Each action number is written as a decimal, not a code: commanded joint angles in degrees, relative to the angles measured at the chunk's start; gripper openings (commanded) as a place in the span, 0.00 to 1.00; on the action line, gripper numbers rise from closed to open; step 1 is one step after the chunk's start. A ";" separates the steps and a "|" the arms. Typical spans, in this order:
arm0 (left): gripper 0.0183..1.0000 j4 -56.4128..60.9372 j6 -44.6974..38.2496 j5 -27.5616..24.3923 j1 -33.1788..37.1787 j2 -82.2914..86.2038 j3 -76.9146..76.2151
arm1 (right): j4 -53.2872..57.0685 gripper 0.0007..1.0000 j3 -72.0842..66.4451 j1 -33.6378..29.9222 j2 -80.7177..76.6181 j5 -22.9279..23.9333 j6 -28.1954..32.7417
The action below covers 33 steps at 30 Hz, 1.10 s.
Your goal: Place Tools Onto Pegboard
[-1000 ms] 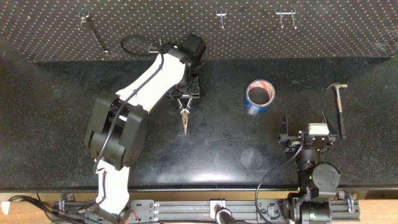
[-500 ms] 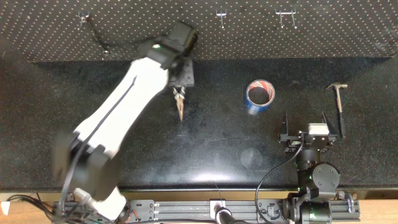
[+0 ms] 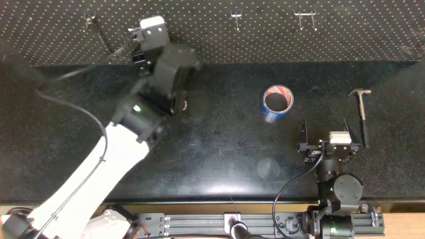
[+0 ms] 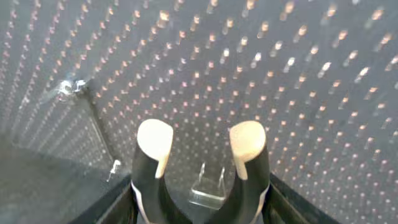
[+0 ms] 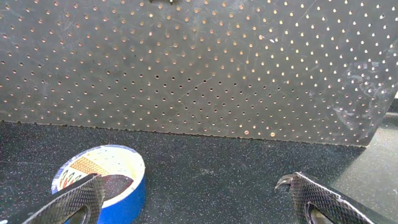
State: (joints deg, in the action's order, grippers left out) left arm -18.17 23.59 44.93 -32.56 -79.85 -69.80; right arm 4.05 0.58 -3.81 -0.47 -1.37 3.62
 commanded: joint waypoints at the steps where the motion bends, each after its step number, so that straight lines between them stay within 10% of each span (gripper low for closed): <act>1: 0.01 25.73 -15.21 4.35 -0.11 5.86 13.49 | 0.09 0.98 -0.35 -0.24 0.42 0.33 0.33; 33: 0.01 55.10 -17.92 -5.14 5.62 -9.33 20.74 | 0.09 0.97 -0.35 -0.24 0.42 0.33 0.33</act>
State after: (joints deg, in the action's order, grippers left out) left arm 35.88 5.63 40.18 -27.24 -88.09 -48.86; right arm 4.05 0.58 -3.81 -0.47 -1.37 3.62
